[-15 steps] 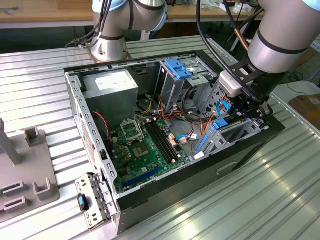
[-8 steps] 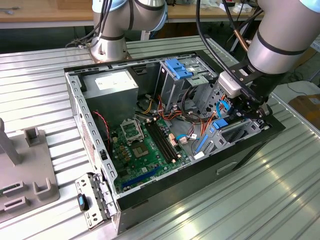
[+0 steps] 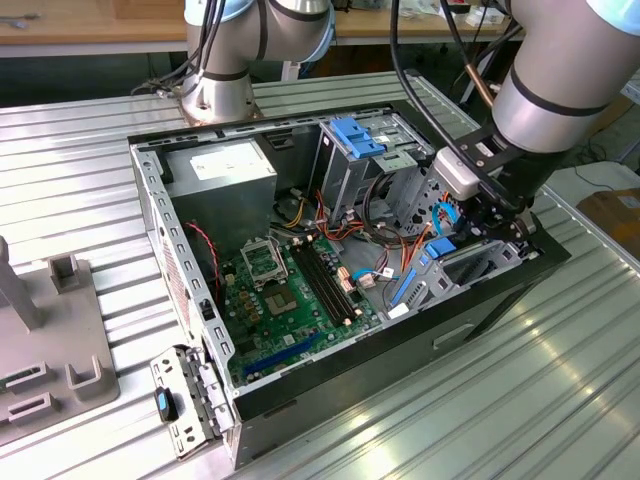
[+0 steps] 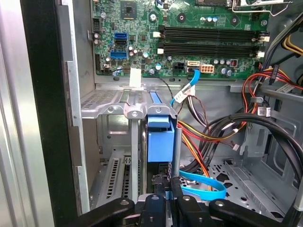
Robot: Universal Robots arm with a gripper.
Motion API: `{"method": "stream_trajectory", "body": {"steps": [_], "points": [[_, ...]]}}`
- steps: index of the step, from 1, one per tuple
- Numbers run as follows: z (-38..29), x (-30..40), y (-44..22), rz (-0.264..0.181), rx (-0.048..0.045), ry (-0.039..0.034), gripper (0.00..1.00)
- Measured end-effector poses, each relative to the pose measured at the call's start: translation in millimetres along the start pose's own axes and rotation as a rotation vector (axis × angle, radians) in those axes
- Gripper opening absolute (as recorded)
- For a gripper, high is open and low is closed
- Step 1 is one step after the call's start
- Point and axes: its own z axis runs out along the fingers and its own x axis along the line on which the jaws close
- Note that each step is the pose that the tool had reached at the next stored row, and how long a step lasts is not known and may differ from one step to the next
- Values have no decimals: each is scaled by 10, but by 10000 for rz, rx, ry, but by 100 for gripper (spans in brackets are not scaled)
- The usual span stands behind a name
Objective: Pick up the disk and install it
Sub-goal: 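Insert the first disk wire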
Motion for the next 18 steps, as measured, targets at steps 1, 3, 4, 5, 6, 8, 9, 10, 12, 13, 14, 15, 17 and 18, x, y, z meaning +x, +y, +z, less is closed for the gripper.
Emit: {"method": "stream_trajectory", "body": {"steps": [1, 3, 4, 5, 6, 8, 9, 10, 12, 13, 14, 15, 17, 18], "points": [[2, 0, 1, 0, 0, 1, 16], [4, 1, 1, 0, 0, 0, 16], [6, 0, 1, 1, 1, -3, 16], [6, 1, 2, 1, 1, -3, 16], [11, 1, 3, 0, 0, -3, 16], [18, 1, 5, 0, 0, -1, 16], [18, 1, 5, 0, 1, -1, 16], [19, 1, 5, 0, 0, -1, 16], [20, 2, 5, 0, 1, -2, 16], [21, 1, 5, 0, 1, -3, 16], [21, 2, 5, 0, 1, -3, 16], [27, 2, 6, 2, 3, -14, 17], [25, 2, 6, 1, 1, -8, 24], [23, 2, 6, 0, 0, -2, 24]]}}
